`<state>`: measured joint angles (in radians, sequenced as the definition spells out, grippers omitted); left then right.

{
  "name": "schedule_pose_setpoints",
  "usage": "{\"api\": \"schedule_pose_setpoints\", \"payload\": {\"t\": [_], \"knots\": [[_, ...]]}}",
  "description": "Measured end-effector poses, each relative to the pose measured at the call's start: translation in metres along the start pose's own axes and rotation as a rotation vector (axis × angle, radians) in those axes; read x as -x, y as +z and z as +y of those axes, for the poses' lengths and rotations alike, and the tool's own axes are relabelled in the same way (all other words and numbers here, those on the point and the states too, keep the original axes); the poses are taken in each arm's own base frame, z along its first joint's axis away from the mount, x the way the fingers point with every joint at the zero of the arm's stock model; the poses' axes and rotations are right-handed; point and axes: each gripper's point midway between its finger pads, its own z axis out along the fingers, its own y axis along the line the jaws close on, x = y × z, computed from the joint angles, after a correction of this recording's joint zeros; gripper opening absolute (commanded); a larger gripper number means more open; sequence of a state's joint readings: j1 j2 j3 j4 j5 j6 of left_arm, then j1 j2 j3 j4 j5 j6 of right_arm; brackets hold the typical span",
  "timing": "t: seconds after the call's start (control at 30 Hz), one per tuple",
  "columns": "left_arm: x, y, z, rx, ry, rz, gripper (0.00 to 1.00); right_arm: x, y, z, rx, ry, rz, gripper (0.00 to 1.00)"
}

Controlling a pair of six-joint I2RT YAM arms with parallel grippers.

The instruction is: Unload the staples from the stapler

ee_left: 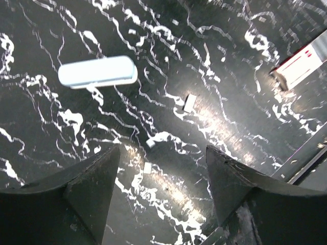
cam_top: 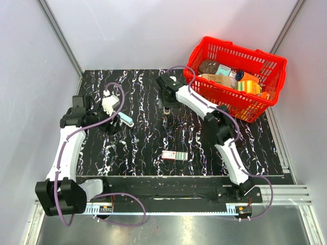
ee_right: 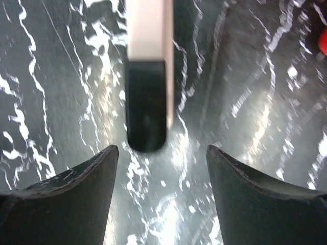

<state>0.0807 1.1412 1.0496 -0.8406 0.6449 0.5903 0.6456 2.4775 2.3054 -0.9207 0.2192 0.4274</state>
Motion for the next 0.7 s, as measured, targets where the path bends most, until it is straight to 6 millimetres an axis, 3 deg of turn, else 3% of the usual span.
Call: {"api": "schedule_pose_setpoints", "payload": {"t": [0.3, 0.4, 0.5, 0.7], "knots": [[-0.056, 0.0, 0.021, 0.106, 0.072, 0.184, 0.74, -0.023, -0.105, -0.032, 0.092, 0.067, -0.152, 0.78], [-0.072, -0.002, 0.035, 0.137, 0.035, 0.241, 0.73, -0.033, -0.128, -0.034, 0.14, 0.083, -0.22, 0.78], [-0.091, 0.003, 0.044, 0.155, 0.006, 0.299, 0.72, -0.053, -0.134, -0.034, 0.168, 0.074, -0.241, 0.78], [-0.132, 0.009, 0.039, 0.16, -0.02, 0.397, 0.71, -0.086, -0.115, -0.039, 0.177, 0.055, -0.22, 0.76]]}}
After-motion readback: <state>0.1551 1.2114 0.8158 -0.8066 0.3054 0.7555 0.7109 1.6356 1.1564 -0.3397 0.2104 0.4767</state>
